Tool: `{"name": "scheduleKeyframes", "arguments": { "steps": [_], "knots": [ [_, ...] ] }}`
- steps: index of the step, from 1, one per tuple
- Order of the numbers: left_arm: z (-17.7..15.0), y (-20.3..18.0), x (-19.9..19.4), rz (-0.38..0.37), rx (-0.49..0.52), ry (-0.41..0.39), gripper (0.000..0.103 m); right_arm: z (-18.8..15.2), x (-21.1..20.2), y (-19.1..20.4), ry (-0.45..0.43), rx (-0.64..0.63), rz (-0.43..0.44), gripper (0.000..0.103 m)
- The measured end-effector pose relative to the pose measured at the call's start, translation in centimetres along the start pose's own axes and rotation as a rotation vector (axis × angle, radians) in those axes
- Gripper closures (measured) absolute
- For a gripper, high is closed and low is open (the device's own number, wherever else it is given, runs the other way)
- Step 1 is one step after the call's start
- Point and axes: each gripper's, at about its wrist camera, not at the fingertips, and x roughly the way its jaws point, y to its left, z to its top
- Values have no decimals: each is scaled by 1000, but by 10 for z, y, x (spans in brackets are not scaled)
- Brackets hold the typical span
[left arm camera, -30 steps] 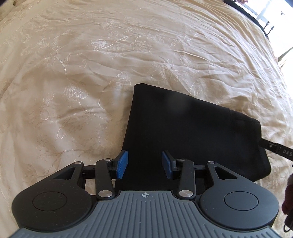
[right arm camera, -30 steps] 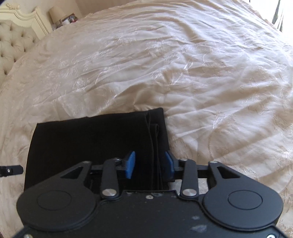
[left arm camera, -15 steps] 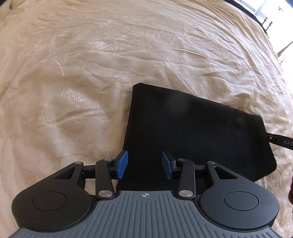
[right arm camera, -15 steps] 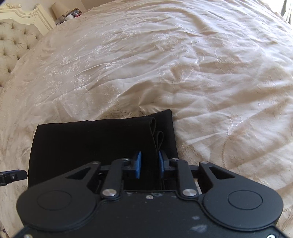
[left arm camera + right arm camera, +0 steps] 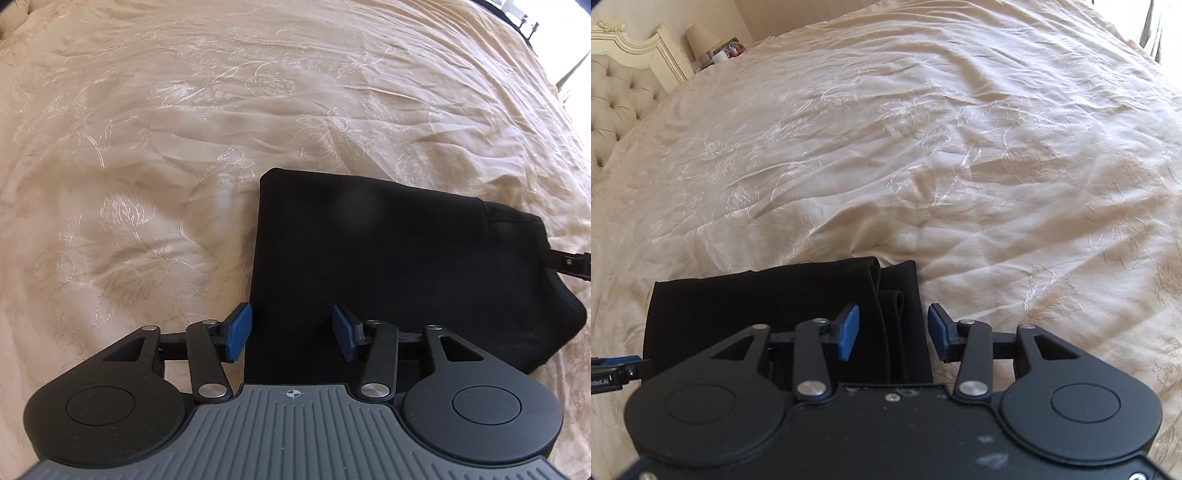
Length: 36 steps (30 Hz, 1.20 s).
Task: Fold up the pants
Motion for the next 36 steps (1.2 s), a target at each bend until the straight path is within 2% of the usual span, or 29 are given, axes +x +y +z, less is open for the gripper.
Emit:
{"name": "scheduleKeyframes", "arguments": {
  "steps": [3,8,15,21,23,24,26,27,28,29,30,32,36],
  "knots": [
    [3,3,9,-23,-3,13,46,-5,10,-11,35,49,47,57],
    [8,3,21,-63,-17,18,33,-9,21,-18,47,105,68,49],
    [13,-7,41,-88,-31,17,7,-12,36,-22,65,131,106,42],
    [12,-10,47,-87,-58,8,5,-13,39,-23,70,137,132,37],
    [11,-10,46,-90,-55,2,8,-13,38,-24,77,127,140,37],
    [10,-10,44,-92,-56,-4,15,-12,38,-23,90,120,144,37],
    [7,-7,37,-93,-73,-21,32,-10,36,-18,109,88,142,43],
    [6,-7,32,-76,-86,-31,50,-9,34,-16,112,67,141,46],
    [5,-6,29,-63,-95,-38,65,-9,32,-13,109,52,139,55],
    [5,-6,26,-63,-104,-44,69,-9,29,-9,101,42,141,64],
    [5,-6,22,-63,-105,-52,75,-9,24,-4,90,29,136,68],
    [4,-11,16,-53,-86,-66,80,-10,15,5,72,2,117,78],
    [2,-27,-2,23,0,-116,81,-15,2,21,57,3,69,78]
  ]
}}
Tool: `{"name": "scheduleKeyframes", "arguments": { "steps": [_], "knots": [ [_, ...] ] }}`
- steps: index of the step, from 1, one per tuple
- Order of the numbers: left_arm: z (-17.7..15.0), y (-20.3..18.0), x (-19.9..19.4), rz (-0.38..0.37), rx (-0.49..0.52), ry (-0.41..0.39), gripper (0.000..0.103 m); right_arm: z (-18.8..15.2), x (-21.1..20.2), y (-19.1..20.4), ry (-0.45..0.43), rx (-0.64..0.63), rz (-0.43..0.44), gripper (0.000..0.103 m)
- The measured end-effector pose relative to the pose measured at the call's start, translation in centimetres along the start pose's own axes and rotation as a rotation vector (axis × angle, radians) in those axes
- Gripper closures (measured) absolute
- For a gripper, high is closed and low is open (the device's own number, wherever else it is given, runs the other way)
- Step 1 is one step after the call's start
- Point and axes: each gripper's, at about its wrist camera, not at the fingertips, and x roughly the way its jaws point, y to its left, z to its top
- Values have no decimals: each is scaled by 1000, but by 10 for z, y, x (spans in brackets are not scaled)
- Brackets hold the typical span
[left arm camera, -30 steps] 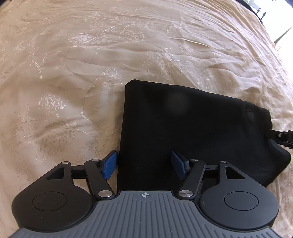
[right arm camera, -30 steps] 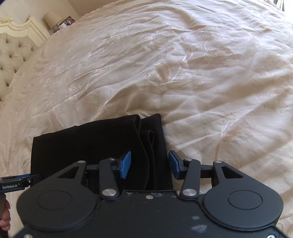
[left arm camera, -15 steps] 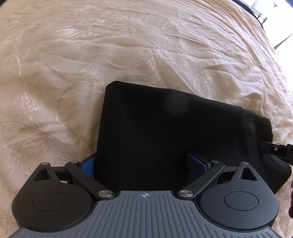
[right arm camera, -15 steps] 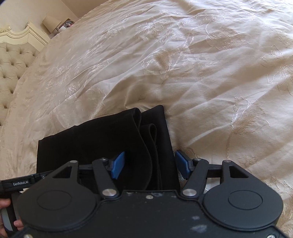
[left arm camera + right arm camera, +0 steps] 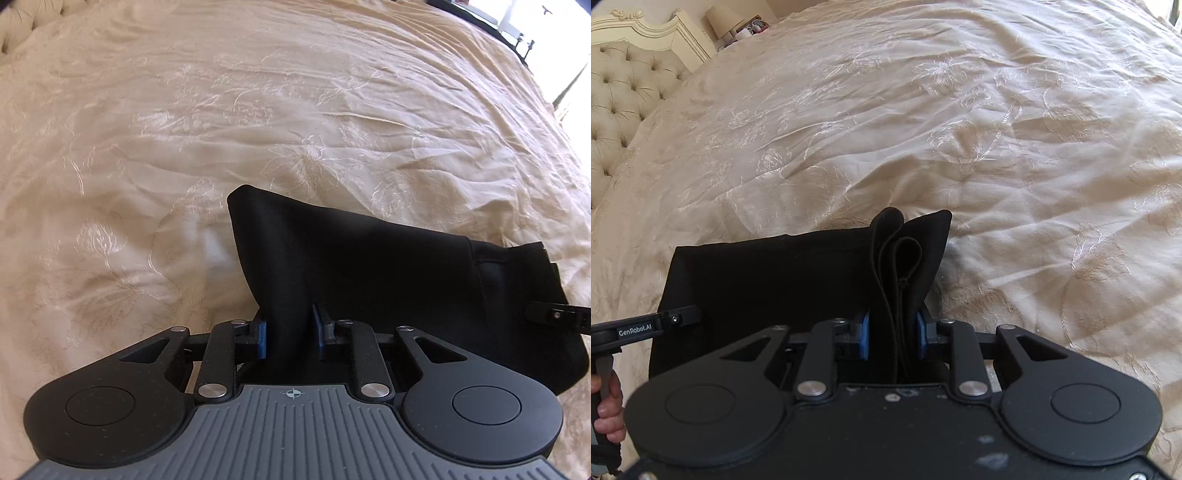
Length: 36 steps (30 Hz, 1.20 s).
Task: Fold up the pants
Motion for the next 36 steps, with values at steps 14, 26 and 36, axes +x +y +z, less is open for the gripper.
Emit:
{"name": "scheduleKeyframes", "arguments": {
  "steps": [14,26,36],
  "knots": [
    [-26,139,-52,125,-32,-16,86,-50,14,135,77,-10,62,79],
    [-44,338,-72,233,-199,19,85,-61,97,373,148,-310,135,78],
    [-50,360,-95,222,-289,-5,76,-69,72,399,10,-366,-228,63]
  ]
}}
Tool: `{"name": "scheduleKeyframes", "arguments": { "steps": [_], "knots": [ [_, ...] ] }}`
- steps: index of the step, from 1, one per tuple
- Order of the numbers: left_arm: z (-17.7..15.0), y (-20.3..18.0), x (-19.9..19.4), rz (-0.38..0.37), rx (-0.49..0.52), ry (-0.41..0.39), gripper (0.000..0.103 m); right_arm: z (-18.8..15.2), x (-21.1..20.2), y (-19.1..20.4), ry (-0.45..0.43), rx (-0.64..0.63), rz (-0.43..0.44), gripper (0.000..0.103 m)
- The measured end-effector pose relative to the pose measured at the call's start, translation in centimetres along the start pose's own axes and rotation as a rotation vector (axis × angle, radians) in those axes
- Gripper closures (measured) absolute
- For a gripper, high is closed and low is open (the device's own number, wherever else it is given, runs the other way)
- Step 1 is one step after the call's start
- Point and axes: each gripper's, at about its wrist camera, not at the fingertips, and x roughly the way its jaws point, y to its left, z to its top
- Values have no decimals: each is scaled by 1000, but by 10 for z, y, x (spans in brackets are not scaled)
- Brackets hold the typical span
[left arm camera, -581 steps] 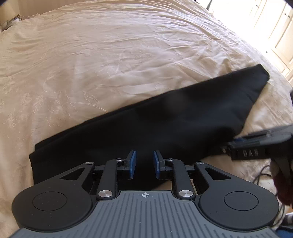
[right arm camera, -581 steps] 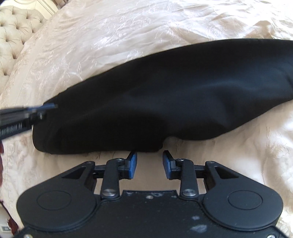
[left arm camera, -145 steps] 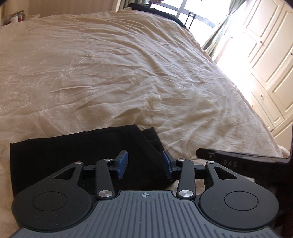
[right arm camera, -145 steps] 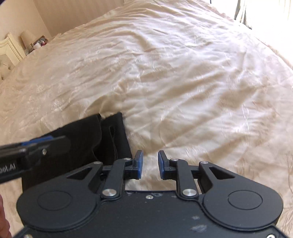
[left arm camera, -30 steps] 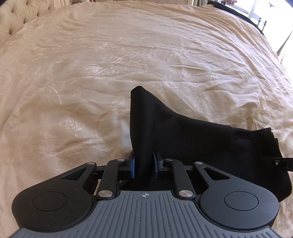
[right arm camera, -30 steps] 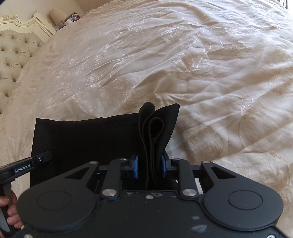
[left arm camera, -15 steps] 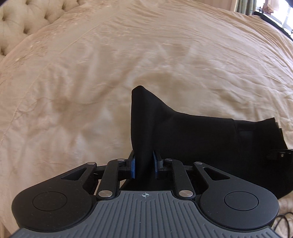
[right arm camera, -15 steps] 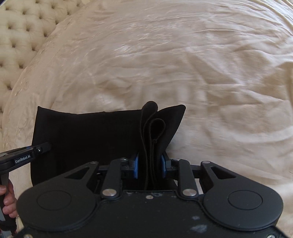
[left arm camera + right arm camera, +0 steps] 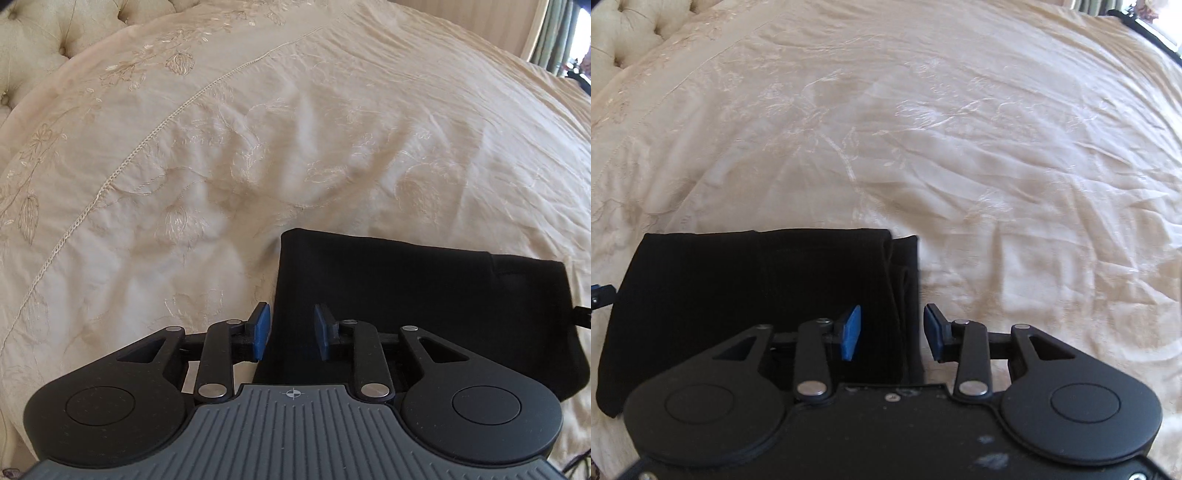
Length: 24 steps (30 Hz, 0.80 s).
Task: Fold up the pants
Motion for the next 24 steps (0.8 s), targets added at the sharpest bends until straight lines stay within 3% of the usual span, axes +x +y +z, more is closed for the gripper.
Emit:
{"name": "scheduleKeyframes", "arguments": {
  "steps": [9,12,14,18,24],
  "knots": [
    [-22,-29,-64,-3,-5,-54,64,-40,-95,-24,-147,83,-57,63],
    [-34,-42,-88,18,-13,-66,59,-61,-123,-27,-178,95,12,63],
    [-44,-52,-105,41,-14,-68,53,-71,-137,-26,-142,99,83,63],
    [-68,-67,-135,25,10,-104,52,-94,-162,-27,-112,99,175,62],
    [-100,-86,-173,63,36,-127,41,-121,-189,-34,-129,85,199,62]
  ]
}}
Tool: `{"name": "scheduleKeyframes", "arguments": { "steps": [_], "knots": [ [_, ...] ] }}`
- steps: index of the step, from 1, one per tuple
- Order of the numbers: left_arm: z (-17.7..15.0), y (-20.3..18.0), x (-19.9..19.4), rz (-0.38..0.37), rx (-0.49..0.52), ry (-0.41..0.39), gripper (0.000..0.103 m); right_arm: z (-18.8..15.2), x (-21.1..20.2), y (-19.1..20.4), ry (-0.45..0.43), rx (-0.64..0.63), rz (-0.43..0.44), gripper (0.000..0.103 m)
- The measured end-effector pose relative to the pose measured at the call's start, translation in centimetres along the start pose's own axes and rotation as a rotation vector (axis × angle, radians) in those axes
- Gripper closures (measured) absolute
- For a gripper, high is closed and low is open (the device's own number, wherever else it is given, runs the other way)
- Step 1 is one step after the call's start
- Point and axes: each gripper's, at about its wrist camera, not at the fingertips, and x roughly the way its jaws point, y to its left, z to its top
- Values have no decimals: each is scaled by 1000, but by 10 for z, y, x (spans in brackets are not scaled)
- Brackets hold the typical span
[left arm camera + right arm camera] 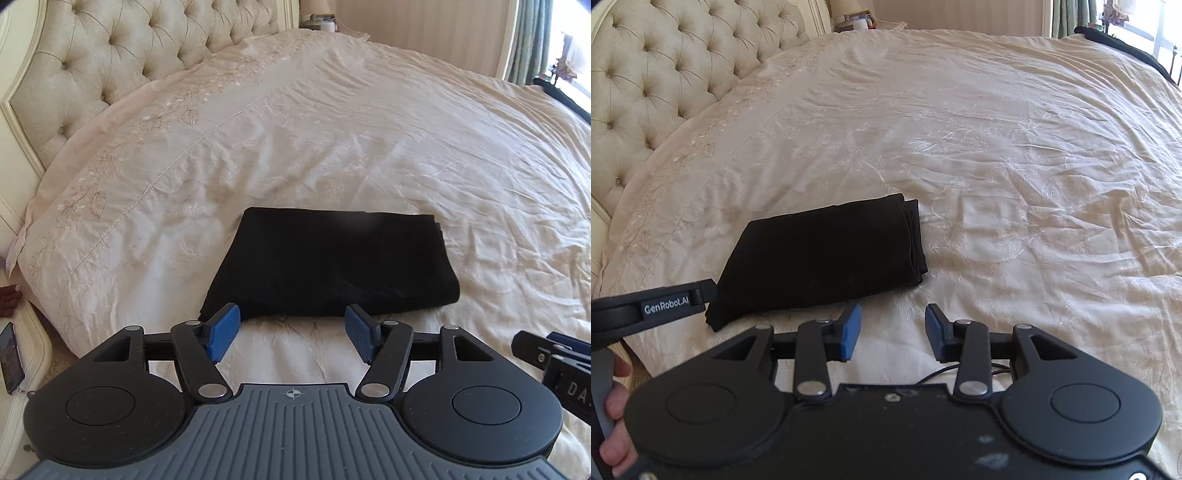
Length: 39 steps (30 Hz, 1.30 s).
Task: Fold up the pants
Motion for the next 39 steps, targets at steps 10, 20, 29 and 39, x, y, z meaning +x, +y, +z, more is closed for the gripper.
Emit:
{"name": "scheduleKeyframes", "arguments": {
  "steps": [10,20,29,39],
  "knots": [
    [-27,-10,-35,-18,20,19,41,-24,-29,-4,-34,-7,30,62],
    [-44,-14,-59,2,55,-33,41,-33,-51,1,-86,-11,34,62],
    [-50,-11,-59,-1,37,-14,41,-42,-60,11,-105,-32,37,62],
    [-54,-14,-58,3,61,-13,41,-44,-63,12,-130,-21,39,62]
  ]
}}
